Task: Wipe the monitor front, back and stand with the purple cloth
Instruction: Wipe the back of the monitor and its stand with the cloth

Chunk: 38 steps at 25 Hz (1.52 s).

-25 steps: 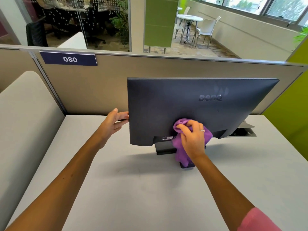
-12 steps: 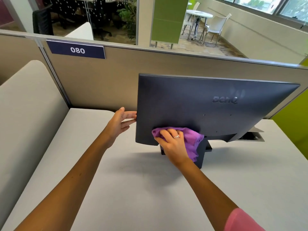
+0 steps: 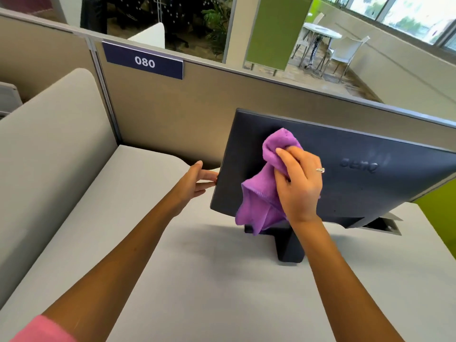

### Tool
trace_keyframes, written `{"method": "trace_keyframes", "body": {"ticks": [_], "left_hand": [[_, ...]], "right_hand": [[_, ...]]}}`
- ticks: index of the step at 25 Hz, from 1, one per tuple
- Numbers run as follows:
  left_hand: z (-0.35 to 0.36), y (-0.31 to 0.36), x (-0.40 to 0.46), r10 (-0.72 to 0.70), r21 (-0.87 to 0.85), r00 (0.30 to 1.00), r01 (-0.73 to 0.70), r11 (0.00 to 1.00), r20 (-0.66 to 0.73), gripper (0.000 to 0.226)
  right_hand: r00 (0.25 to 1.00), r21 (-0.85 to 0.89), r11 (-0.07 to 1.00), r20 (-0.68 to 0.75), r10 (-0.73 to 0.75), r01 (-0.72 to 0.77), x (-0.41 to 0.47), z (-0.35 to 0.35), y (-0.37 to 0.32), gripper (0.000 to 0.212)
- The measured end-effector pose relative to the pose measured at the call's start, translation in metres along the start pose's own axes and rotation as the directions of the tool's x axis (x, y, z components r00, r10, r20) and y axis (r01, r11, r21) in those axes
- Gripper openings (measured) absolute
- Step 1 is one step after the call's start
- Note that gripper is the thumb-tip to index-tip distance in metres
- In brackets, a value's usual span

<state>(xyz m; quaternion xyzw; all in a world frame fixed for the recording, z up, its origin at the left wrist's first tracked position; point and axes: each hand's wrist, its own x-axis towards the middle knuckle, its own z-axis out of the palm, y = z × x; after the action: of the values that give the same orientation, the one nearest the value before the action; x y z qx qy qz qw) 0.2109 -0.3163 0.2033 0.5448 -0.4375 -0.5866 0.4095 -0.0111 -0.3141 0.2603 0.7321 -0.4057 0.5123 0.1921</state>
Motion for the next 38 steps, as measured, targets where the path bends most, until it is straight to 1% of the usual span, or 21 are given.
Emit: {"method": "trace_keyframes", "body": {"ticks": [2,3,6,8,12,14,16,19,20,21,23,27,29,30,32,33,34,35,36,38], "left_hand": [[-0.003,0.001,0.001,0.000,-0.003,1.000,0.000,1.000,0.009,0.063],[-0.004,0.001,0.001,0.000,-0.004,1.000,0.000,1.000,0.013,0.063],[-0.004,0.000,0.001,-0.005,-0.010,1.000,0.006,1.000,0.027,0.063],[-0.005,0.001,0.002,-0.012,-0.010,0.999,0.012,1.000,0.030,0.063],[-0.007,0.002,0.006,-0.026,0.009,0.999,0.026,1.000,0.037,0.063],[-0.007,0.003,0.007,-0.024,0.015,0.999,0.023,1.000,0.042,0.063],[-0.007,0.003,0.009,-0.019,0.013,0.999,0.018,1.000,0.041,0.062],[-0.006,0.006,0.013,-0.009,0.002,0.999,0.009,1.000,0.039,0.058],[-0.007,0.007,0.014,-0.007,0.008,0.999,0.007,1.000,0.038,0.058],[-0.007,0.009,0.016,-0.007,0.024,0.999,0.006,1.000,0.039,0.059],[-0.009,0.011,0.020,-0.008,0.074,0.998,0.004,0.997,0.055,0.062],[-0.011,0.013,0.025,-0.009,0.153,0.996,-0.004,0.988,0.084,0.063],[-0.011,0.013,0.026,-0.004,0.158,0.996,-0.009,0.987,0.086,0.063],[-0.011,0.013,0.027,-0.003,0.157,0.996,-0.010,0.988,0.084,0.063],[-0.012,0.012,0.027,-0.004,0.149,0.997,-0.007,0.989,0.079,0.063],[-0.011,0.011,0.028,-0.003,0.144,0.997,-0.009,0.990,0.082,0.064],[-0.011,0.011,0.028,-0.002,0.141,0.996,-0.011,0.990,0.087,0.065],[-0.012,0.010,0.029,-0.001,0.139,0.996,-0.012,0.990,0.091,0.065],[-0.013,0.010,0.029,-0.001,0.137,0.996,-0.012,0.990,0.092,0.066],[-0.015,0.009,0.030,0.002,0.130,0.996,-0.014,0.991,0.093,0.065]], "right_hand": [[0.995,-0.033,0.997,-0.070,-0.073,0.071,0.033,0.005,0.000,0.018],[0.990,-0.072,0.991,-0.071,-0.119,0.114,0.041,0.010,0.001,0.018],[0.977,-0.187,0.960,0.021,-0.210,0.210,0.037,0.022,0.007,0.026],[0.970,-0.223,0.945,0.081,-0.227,0.240,0.030,0.026,0.010,0.037],[0.945,-0.257,0.915,0.187,-0.269,0.312,0.023,0.032,0.012,0.068],[0.932,-0.266,0.902,0.222,-0.286,0.341,0.017,0.035,0.014,0.078],[0.917,-0.260,0.891,0.250,-0.310,0.372,0.010,0.038,0.015,0.078],[0.869,-0.211,0.865,0.315,-0.382,0.456,-0.005,0.046,0.017,0.063],[0.831,-0.173,0.846,0.366,-0.419,0.504,-0.013,0.048,0.017,0.059],[0.776,-0.134,0.818,0.433,-0.459,0.559,-0.022,0.051,0.018,0.058],[0.642,-0.075,0.742,0.564,-0.520,0.666,-0.046,0.058,0.022,0.061],[0.384,-0.030,0.562,0.760,-0.524,0.827,-0.099,0.075,0.030,0.068],[0.302,0.004,0.516,0.807,-0.507,0.857,-0.113,0.077,0.030,0.068],[0.284,0.009,0.501,0.815,-0.506,0.865,-0.114,0.077,0.031,0.068],[0.280,0.018,0.495,0.807,-0.521,0.869,-0.108,0.074,0.032,0.070],[0.291,0.020,0.505,0.797,-0.529,0.863,-0.102,0.070,0.033,0.071],[0.321,0.011,0.528,0.784,-0.531,0.849,-0.092,0.066,0.033,0.071],[0.375,-0.009,0.568,0.759,-0.532,0.823,-0.081,0.060,0.032,0.070],[0.445,-0.033,0.616,0.722,-0.530,0.787,-0.068,0.055,0.031,0.067],[0.598,-0.091,0.698,0.602,-0.530,0.711,-0.039,0.043,0.026,0.057]]}}
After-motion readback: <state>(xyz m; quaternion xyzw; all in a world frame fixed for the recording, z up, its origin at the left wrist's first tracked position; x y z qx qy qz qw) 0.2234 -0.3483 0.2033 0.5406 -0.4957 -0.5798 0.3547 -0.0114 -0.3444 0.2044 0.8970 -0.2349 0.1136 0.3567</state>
